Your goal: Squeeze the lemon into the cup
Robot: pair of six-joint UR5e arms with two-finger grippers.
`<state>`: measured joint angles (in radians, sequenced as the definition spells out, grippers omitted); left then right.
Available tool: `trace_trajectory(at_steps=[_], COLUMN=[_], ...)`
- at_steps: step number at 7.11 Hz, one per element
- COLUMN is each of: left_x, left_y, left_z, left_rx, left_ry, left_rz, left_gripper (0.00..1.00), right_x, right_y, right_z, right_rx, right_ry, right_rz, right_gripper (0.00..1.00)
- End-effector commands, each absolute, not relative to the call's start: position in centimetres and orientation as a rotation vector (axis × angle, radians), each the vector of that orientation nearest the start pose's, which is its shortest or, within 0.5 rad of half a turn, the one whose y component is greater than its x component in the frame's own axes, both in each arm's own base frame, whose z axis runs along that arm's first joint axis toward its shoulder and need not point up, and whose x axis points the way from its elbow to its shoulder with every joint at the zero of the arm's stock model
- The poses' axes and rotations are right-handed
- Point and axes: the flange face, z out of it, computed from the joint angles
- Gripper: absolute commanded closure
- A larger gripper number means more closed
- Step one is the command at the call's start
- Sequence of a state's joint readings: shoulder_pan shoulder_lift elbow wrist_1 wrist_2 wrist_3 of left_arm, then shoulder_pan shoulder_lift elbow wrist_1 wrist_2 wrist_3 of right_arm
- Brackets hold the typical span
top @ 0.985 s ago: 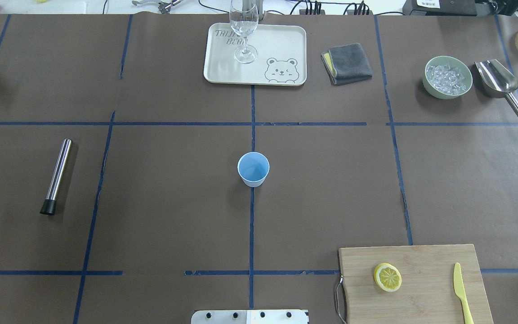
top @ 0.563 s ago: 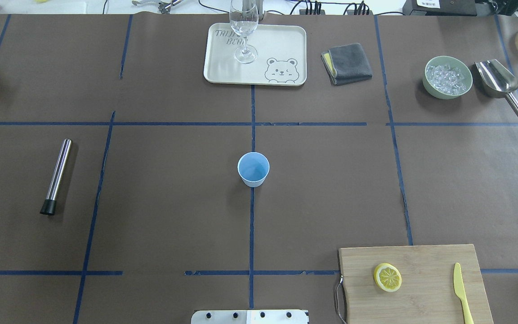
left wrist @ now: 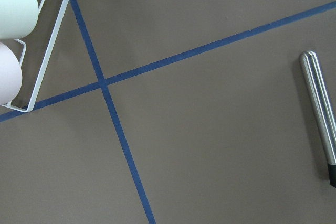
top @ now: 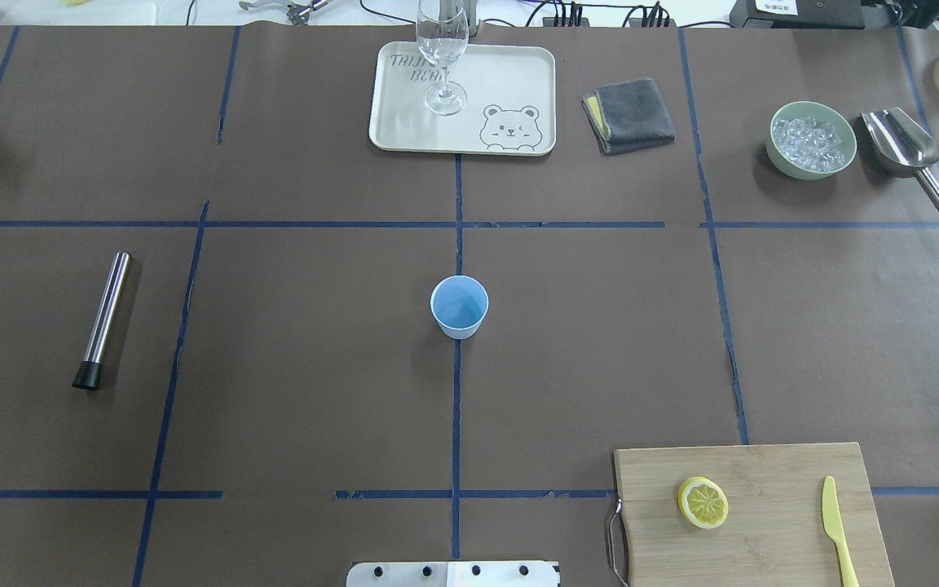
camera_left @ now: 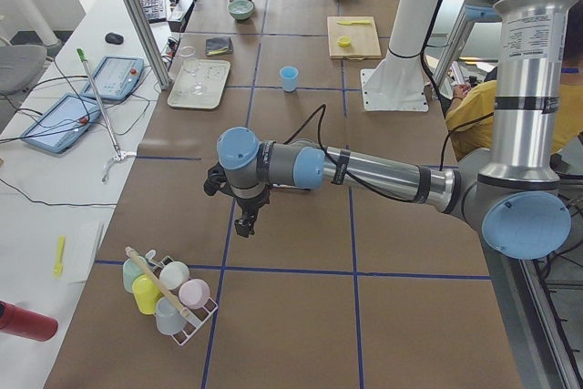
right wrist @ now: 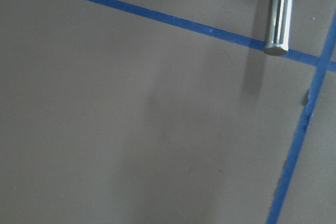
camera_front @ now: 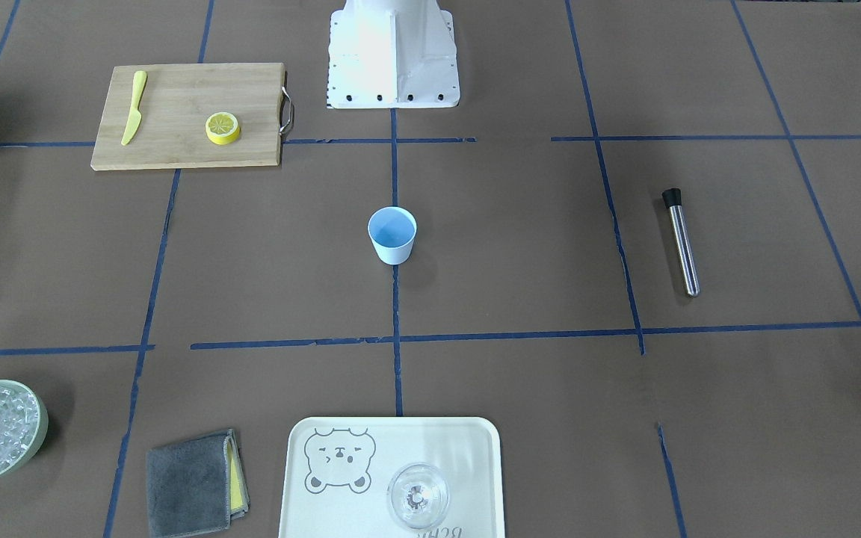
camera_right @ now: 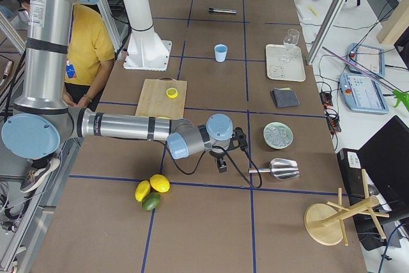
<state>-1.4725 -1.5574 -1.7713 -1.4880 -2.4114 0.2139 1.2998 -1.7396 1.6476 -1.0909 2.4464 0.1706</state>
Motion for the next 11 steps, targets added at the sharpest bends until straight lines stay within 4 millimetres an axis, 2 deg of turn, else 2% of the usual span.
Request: trace_trajectory(at_steps=[1,2,4,5,6,7,8,9,11], left_x=[-0.9,-0.9,-0.9,-0.9,-0.9,-0.8,-0.8,-0.7,-0.6], left_y=[-49.1,-49.2,-49.3,-49.4,-49.5,-49.5,-49.6,-49.5,-49.5], left_z=[56.1,56.0,55.5,55.4,55.2,55.4,55.0,55.0,55.0], left_rx=[0.184,0.214,0.238,0.255,0.294,0.303,0.341,0.358,0.355], left_ry=[0.836,0.833,0.831,0.831,0.826,0.825,0.823,0.823,0.824], left_rz=[0.357,0.367,0.378,0.388,0.405,0.412,0.428,0.436,0.431], left_gripper=[0.00,0.00,0.00,0.00,0.00,0.00,0.00,0.00,0.00], right_x=[-13.7,-16.5,-24.1,-27.6,-31.0,-33.6,-35.2,-35.8,-38.3], right_y=[-41.1,-39.5,-34.8,-32.1,-28.4,-24.6,-22.0,-20.0,-16.3], right_z=[60.0,57.0,49.8,47.5,44.9,44.2,42.7,40.3,40.2], right_rx=[0.117,0.079,0.001,-0.019,-0.042,-0.033,0.005,0.046,0.108], right_ry=[-1.015,-1.057,-1.068,-1.068,-1.073,-1.044,-0.991,-0.879,-0.842], right_rz=[-0.178,-0.133,-0.049,-0.038,-0.035,-0.010,0.012,0.005,0.049], right_gripper=[0.00,0.00,0.00,0.00,0.00,0.00,0.00,0.00,0.00])
